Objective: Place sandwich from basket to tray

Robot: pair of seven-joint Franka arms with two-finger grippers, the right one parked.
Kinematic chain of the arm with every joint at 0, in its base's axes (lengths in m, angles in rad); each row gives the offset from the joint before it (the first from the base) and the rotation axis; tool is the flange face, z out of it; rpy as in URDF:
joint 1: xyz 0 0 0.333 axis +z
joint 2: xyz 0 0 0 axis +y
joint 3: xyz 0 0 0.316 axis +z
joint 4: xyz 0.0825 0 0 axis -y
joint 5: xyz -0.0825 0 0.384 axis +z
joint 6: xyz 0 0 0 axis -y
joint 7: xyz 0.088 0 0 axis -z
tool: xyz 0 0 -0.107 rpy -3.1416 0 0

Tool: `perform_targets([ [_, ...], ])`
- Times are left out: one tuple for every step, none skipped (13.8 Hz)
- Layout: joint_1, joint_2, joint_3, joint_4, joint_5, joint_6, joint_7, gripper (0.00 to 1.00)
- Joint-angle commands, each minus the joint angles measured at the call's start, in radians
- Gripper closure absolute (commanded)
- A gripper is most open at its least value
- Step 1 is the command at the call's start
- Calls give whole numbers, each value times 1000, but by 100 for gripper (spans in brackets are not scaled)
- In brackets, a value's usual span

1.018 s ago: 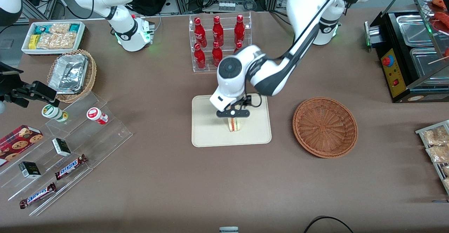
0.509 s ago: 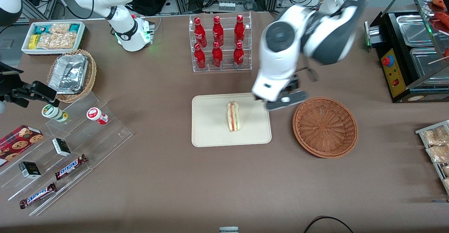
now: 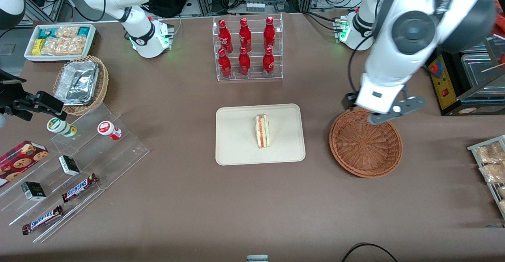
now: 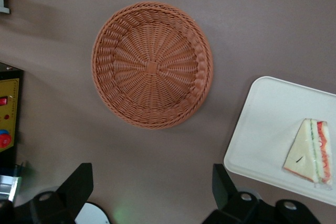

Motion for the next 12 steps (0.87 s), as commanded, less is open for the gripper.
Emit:
perform_targets([
  [-11, -66, 86, -26, -29, -41, 134, 0],
  [-11, -82, 122, -26, -42, -62, 200, 0],
  [-9, -94, 158, -26, -48, -82, 272, 0],
  [-9, -111, 192, -27, -69, -102, 336, 0],
  [-11, -125, 221, -26, -75, -128, 390, 0],
  [-9, -134, 240, -26, -76, -145, 432, 0],
  [-11, -138, 260, -27, -76, -151, 455, 0],
  [-11, -135, 268, -26, -74, -153, 455, 0],
  [-8, -128, 269, -20, -74, -151, 455, 0],
  [-5, -125, 269, -16, -75, -148, 457, 0],
  [87, -110, 240, -16, -80, -145, 458, 0],
  [165, -100, 132, -7, -101, -145, 476, 0],
])
